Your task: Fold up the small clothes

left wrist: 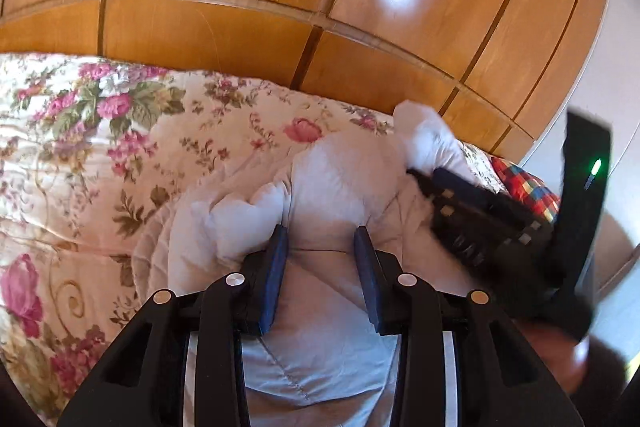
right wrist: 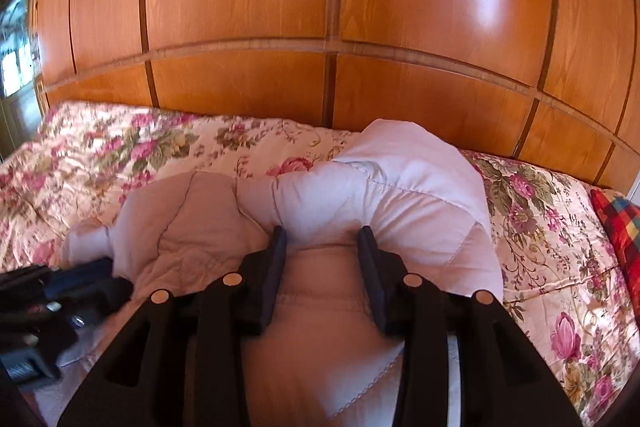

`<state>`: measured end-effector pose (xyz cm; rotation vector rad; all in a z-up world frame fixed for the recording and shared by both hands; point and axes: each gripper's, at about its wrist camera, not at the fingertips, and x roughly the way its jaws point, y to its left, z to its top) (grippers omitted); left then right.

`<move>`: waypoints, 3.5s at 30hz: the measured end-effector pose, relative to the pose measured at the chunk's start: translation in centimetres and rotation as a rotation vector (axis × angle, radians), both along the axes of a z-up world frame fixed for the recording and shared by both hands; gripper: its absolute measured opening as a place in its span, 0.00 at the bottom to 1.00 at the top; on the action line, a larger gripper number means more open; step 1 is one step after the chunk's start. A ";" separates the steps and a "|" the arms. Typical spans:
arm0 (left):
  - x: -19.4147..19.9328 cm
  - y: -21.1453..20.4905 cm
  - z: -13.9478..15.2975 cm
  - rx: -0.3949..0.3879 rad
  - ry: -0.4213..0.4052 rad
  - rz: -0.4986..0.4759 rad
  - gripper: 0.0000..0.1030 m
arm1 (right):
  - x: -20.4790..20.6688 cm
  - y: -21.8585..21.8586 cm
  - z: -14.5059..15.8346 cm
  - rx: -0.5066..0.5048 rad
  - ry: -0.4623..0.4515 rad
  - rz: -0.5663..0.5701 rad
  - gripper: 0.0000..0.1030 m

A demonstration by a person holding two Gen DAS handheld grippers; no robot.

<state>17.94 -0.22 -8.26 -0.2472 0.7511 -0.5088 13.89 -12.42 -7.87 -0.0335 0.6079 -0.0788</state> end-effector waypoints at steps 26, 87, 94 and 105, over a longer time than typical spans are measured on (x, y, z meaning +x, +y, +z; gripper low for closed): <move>-5.4 2.2 1.3 0.016 -0.031 -0.004 0.73 | -7.9 -1.9 3.7 0.022 0.008 -0.066 0.92; -5.3 3.3 -1.3 -0.167 0.166 -0.210 0.39 | -9.6 -7.5 -1.7 0.587 0.124 0.196 0.55; -3.3 3.3 2.2 -0.146 0.070 -0.195 0.32 | -6.5 -4.7 2.0 0.360 0.025 0.241 0.47; 3.2 3.6 6.2 -0.135 -0.056 -0.107 0.31 | 0.7 -4.5 4.4 0.164 -0.169 0.301 0.47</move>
